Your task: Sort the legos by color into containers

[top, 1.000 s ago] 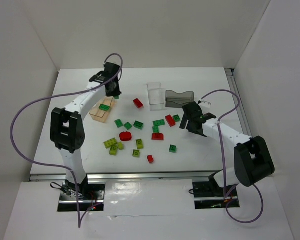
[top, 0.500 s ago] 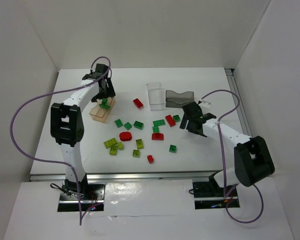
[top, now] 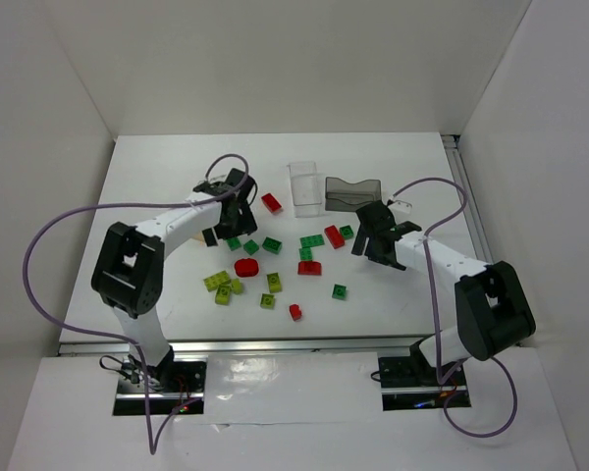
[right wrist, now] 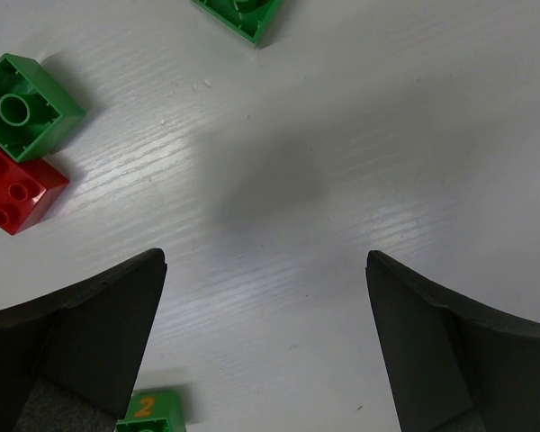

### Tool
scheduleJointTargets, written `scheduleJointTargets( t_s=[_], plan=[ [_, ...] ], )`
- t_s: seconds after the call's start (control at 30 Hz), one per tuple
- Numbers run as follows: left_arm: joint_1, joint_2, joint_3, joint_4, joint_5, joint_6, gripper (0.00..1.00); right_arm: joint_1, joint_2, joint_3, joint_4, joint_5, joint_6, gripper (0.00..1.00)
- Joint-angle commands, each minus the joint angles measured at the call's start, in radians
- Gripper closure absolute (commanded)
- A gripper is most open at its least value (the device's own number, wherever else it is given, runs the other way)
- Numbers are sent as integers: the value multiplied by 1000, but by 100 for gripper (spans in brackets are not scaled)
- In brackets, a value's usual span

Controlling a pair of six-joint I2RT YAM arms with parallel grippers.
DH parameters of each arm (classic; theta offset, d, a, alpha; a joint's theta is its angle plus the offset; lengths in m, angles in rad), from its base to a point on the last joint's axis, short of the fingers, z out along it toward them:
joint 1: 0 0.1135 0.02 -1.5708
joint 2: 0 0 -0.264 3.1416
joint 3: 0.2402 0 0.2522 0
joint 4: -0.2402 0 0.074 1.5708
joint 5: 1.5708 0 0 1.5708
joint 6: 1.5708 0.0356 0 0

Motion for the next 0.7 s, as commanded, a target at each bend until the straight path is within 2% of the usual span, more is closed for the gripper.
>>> scheduleJointTargets(
  t_s=[0.0, 0.07, 0.4, 0.53, 0.63, 0.67],
  plan=[
    [12, 20, -45, 12, -23, -179, 4, 10, -7, -13, -1, 4, 6, 0],
    [12, 40, -59, 26, -23, -179, 4, 10, -16, -13, -1, 4, 6, 0],
    [21, 108, -53, 77, -46, -179, 29, 10, 4, -13, -1, 4, -3, 0],
    [30, 122, -13, 68, -46, -159, 47, 10, 4, -13, -1, 4, -4, 0],
    [30, 94, 24, 57, -65, -115, 57, 10, 4, -13, -1, 4, -4, 0],
    [39, 83, 36, 57, -65, -100, 57, 10, 4, -13, -1, 4, -4, 0]
  ],
)
